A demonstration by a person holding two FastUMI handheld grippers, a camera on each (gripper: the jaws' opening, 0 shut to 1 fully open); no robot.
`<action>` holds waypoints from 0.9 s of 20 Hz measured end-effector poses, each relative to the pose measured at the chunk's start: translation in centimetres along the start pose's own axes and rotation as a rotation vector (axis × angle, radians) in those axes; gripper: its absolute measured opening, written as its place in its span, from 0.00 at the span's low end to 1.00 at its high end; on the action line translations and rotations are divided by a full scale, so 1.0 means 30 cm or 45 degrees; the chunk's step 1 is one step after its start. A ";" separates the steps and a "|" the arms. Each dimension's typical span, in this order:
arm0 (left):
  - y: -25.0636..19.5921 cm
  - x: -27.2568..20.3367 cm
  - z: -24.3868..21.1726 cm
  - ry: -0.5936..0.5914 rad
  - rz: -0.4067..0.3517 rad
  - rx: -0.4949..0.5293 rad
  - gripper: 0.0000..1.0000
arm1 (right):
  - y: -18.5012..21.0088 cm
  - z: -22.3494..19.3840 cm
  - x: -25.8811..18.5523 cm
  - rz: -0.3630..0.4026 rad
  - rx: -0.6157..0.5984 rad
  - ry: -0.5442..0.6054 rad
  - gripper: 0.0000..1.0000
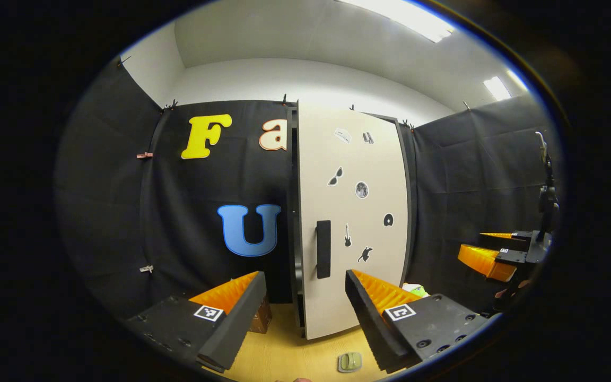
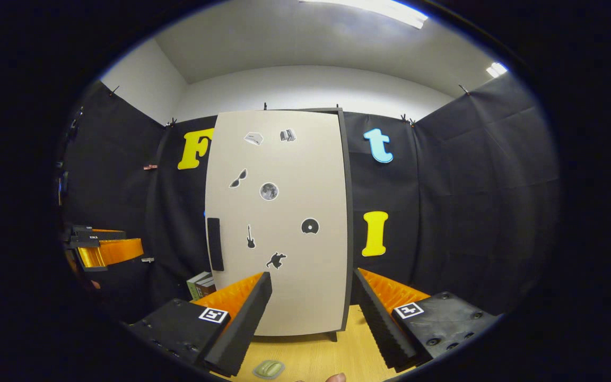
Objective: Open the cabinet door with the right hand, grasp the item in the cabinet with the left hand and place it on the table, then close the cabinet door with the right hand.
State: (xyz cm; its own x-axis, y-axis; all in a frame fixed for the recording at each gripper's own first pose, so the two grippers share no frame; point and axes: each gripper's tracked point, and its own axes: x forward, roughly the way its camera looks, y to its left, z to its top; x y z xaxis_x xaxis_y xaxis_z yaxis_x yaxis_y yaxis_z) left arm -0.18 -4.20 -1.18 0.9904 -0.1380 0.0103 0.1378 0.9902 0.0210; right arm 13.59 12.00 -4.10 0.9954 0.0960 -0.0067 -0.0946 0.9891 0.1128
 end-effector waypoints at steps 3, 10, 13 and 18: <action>-0.006 0.000 0.008 -0.004 -0.003 0.007 0.94 | 0.001 0.001 -0.002 -0.005 -0.019 -0.005 0.97; -0.009 -0.008 0.020 -0.011 -0.004 0.001 0.94 | 0.008 0.010 -0.017 -0.009 -0.014 -0.008 0.97; -0.008 -0.015 0.026 -0.013 -0.003 0.002 0.94 | 0.012 0.012 -0.019 -0.009 -0.012 -0.013 0.97; -0.006 -0.026 0.024 -0.012 -0.002 0.002 0.95 | 0.019 0.009 -0.024 -0.007 -0.013 -0.010 0.97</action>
State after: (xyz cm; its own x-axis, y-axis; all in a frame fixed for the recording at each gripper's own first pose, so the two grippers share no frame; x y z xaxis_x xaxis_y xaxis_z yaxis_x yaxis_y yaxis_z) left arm -0.99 -4.29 -0.47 0.9900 -0.1395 0.0197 0.1391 0.9900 0.0226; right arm 12.81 12.46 -3.78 0.9960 0.0896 0.0006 -0.0891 0.9907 0.1031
